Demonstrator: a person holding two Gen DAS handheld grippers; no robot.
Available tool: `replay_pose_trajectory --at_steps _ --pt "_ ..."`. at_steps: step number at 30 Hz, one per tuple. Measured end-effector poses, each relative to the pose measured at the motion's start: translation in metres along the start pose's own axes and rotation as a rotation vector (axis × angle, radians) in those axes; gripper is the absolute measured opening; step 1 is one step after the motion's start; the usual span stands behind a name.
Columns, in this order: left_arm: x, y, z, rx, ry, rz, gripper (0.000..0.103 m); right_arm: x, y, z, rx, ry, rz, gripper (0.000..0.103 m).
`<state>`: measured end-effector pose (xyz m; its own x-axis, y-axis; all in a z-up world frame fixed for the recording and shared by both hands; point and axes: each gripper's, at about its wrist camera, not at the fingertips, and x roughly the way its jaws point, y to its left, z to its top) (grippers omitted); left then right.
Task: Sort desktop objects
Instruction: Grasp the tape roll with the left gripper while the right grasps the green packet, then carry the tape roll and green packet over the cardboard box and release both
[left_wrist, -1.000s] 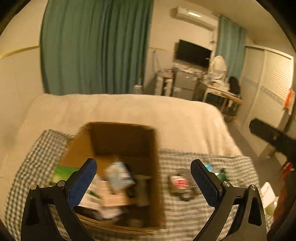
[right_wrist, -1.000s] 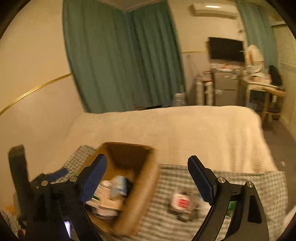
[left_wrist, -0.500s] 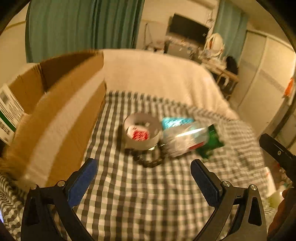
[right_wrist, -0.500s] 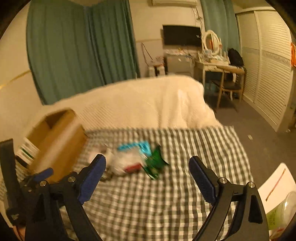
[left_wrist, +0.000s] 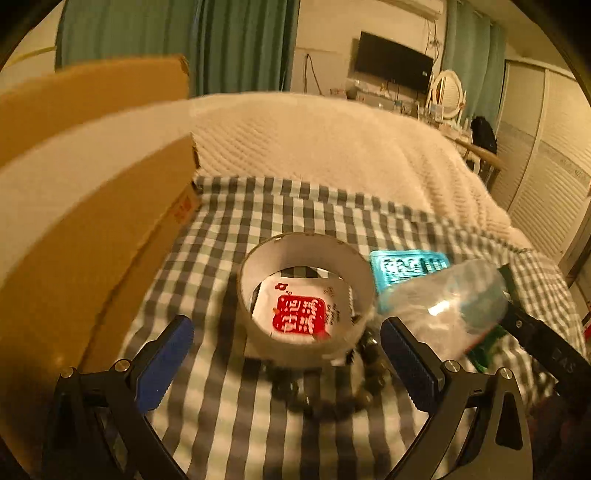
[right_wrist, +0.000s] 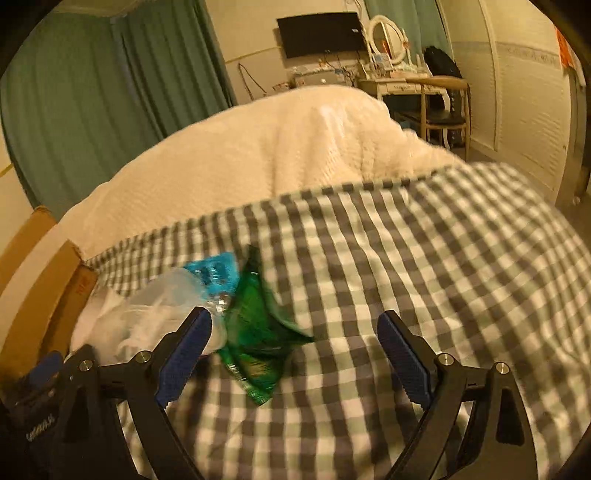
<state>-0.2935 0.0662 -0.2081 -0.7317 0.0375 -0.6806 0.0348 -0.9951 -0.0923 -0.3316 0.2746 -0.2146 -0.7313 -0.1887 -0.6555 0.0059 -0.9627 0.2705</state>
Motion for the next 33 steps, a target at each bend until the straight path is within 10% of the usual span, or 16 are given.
replay_pose_trajectory --at_steps 7,13,27,33 --pt "0.024 0.016 0.007 -0.086 0.022 -0.063 0.103 0.019 -0.001 -0.006 0.005 -0.005 0.002 0.082" --pt "0.01 0.01 0.003 -0.035 -0.016 -0.086 0.081 0.01 0.013 -0.003 -0.046 -0.02 0.011 0.04" --pt "-0.045 0.008 0.007 0.007 0.045 -0.089 0.08 -0.043 0.021 0.02 -0.127 -0.07 -0.047 0.033" --pt "-0.087 0.016 -0.022 0.071 0.073 -0.092 0.08 -0.09 0.027 -0.028 -0.204 0.015 -0.115 0.032"
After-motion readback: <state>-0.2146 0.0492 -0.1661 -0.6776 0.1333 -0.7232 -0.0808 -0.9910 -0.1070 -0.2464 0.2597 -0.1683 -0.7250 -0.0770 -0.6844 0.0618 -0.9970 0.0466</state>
